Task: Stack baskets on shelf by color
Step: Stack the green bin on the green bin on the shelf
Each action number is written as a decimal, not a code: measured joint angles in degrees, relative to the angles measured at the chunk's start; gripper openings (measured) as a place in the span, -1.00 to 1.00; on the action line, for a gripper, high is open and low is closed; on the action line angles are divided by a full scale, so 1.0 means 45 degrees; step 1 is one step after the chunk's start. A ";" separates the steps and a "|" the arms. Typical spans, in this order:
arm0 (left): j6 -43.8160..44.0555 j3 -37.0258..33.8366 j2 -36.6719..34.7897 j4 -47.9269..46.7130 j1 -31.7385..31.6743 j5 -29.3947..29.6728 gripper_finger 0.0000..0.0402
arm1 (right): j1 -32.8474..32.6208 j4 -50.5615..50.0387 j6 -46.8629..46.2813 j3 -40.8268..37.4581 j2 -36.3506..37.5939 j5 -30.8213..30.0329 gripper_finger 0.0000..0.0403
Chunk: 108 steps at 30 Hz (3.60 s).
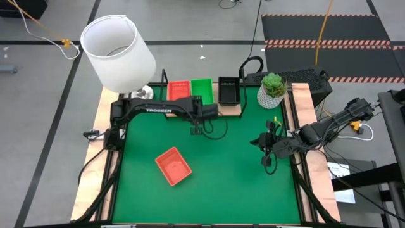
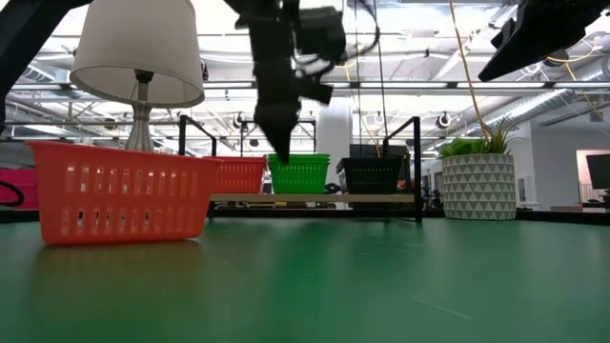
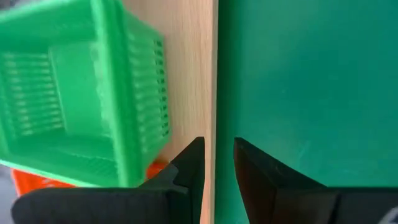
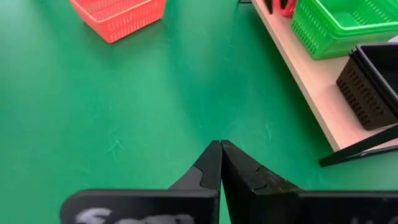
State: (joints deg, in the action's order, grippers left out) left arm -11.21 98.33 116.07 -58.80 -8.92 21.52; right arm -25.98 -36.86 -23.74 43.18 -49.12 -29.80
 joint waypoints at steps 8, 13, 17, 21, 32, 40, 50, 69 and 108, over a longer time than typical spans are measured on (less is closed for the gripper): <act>0.0676 -0.2318 -0.0548 0.0820 0.0661 0.1482 -0.56 | 0.0015 0.2590 0.0036 -0.0854 -0.0294 -0.1255 -1.00; 0.0093 -0.3562 -0.2209 0.2449 0.0679 0.1900 -0.56 | 0.0277 0.7479 0.1757 -0.2631 -0.1033 -0.1691 -1.00; -0.0750 -0.5131 -0.4329 0.5143 0.0195 0.1227 -0.56 | 0.1229 0.9519 0.2556 -0.3032 -0.2092 -0.1677 -1.00; -0.1261 -0.6451 -0.6086 0.6696 0.0020 0.0647 -0.56 | 0.2505 1.1435 0.4292 -0.2600 -0.3333 -0.1011 -1.00; -0.1390 -0.8667 -0.9871 0.7334 -0.0188 0.0937 -0.56 | 0.6965 1.1337 0.8575 0.2715 -0.7462 0.2436 -1.00; -0.0784 -1.0239 -1.1543 0.7339 -0.0372 0.0875 -0.56 | 1.0200 0.8480 0.9910 0.7016 -1.1107 0.6114 -1.00; -0.0776 -1.0663 -1.1880 0.7319 -0.0262 0.0545 -0.56 | 1.1475 0.2025 1.2080 1.2118 -1.4006 0.6319 -1.00; -0.0737 -1.0663 -1.1880 0.7394 -0.0226 0.0150 -0.56 | 1.2259 0.0082 1.2869 1.2298 -1.4523 0.5592 -1.00; -0.0912 -1.0663 -1.1880 0.7708 0.0241 -0.0213 -0.56 | 1.0307 -0.3038 0.9376 1.1267 -1.2808 0.4275 -1.00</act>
State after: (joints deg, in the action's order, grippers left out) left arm -15.31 50.35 62.61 -24.12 -7.83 20.56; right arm 20.40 -50.53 18.45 93.88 -106.76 -10.57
